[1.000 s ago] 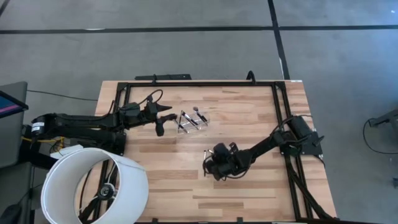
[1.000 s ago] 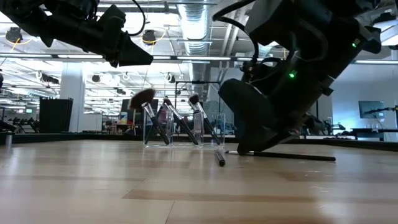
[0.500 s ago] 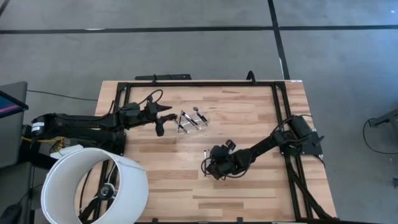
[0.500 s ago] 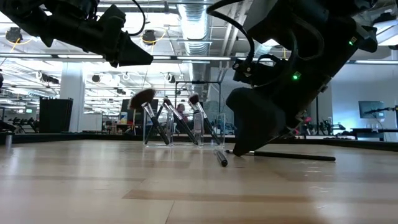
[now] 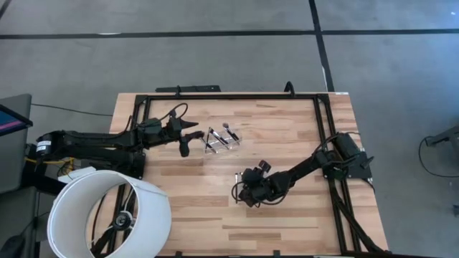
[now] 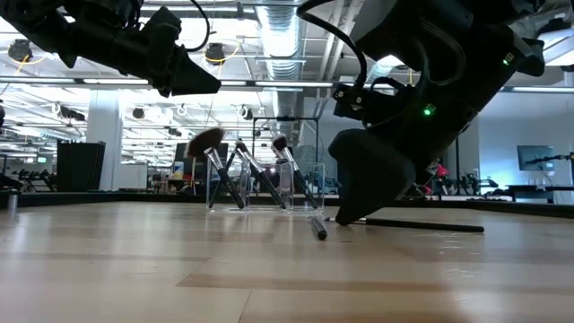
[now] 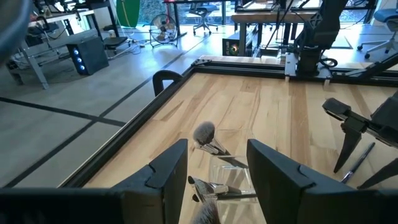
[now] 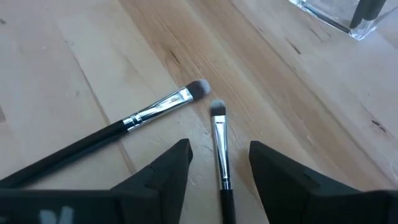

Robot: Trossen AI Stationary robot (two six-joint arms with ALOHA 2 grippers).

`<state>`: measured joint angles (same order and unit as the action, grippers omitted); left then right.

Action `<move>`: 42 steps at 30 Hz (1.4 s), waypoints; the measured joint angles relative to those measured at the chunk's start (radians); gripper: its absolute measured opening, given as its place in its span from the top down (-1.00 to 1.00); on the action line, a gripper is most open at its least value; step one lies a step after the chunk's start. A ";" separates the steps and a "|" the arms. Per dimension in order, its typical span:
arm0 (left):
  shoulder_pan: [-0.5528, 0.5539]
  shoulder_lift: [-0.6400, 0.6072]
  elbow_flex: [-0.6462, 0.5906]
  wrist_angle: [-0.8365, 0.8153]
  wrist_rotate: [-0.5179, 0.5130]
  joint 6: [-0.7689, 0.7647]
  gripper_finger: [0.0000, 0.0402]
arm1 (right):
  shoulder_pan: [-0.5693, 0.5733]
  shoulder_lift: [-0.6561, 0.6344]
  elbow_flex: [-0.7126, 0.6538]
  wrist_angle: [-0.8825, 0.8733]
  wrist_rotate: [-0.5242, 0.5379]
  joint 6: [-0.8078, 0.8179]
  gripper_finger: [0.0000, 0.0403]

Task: Put items in baskets/containers
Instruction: Put the black eyeshadow brush into the transparent organizer

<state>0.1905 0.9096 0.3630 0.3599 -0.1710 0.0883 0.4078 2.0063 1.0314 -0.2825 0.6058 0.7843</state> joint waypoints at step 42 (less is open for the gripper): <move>0.000 0.000 0.000 0.008 0.000 -0.067 0.19 | -0.005 -0.158 -0.520 0.980 -0.023 -0.316 0.34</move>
<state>0.1905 0.9100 0.3630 0.3683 -0.1711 0.0208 0.4032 1.8480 0.5117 0.6972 0.5826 0.4682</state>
